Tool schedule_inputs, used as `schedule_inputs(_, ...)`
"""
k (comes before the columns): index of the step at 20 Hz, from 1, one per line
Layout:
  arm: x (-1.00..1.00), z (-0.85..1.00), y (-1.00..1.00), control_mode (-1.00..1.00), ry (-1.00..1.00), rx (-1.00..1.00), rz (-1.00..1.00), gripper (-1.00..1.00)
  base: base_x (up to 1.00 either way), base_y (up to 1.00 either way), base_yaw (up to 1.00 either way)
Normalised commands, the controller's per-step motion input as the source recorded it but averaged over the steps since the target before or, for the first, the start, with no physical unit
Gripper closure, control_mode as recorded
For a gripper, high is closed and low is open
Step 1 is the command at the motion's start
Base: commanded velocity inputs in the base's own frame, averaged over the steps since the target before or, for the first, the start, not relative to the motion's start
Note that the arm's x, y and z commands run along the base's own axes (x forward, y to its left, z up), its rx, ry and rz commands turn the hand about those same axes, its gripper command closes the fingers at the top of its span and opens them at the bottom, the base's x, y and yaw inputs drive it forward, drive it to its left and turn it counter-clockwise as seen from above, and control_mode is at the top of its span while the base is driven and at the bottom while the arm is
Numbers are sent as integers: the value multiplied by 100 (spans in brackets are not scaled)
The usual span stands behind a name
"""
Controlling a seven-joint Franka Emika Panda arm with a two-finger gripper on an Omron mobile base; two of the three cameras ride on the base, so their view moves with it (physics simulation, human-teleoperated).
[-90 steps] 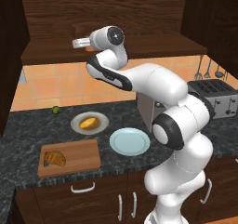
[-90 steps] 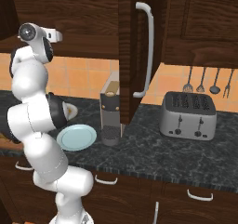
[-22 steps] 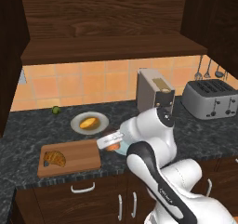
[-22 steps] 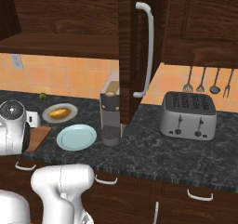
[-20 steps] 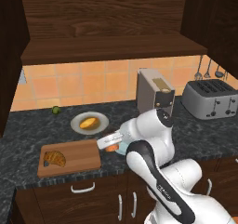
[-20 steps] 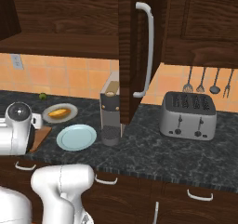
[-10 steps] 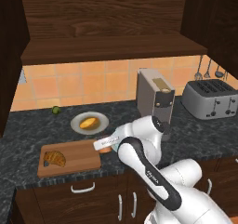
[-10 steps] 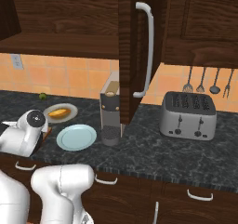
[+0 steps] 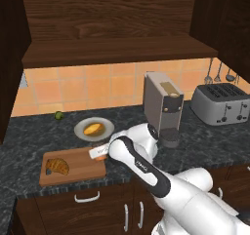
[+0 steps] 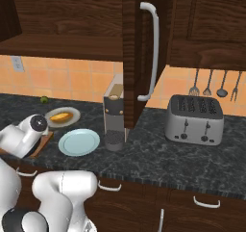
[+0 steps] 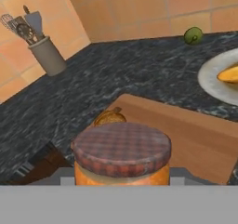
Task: From the different types of pastries on the counter, select a croissant and place it on the cutting board. Then retrieve a jar of jam from the cabinet and place it alongside the croissant on the cutting board.
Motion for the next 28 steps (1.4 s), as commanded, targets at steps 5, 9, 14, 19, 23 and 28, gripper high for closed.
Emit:
schedule_inputs(5,13,-16,0,-100,-23,0,16,100,0,0,0)
schedule_inputs(9,0,-12,2,-100,-7,0,11,100,0,0,0)
schedule_inputs(14,0,-8,6,-100,0,3,0,100,0,0,0)
schedule_inputs(19,14,-25,26,-100,-5,5,2,100,0,0,0)
schedule_inputs(23,26,-16,9,-100,-5,2,3,100,0,0,0)
schedule_inputs(28,11,-7,4,-100,-3,0,4,100,0,0,0)
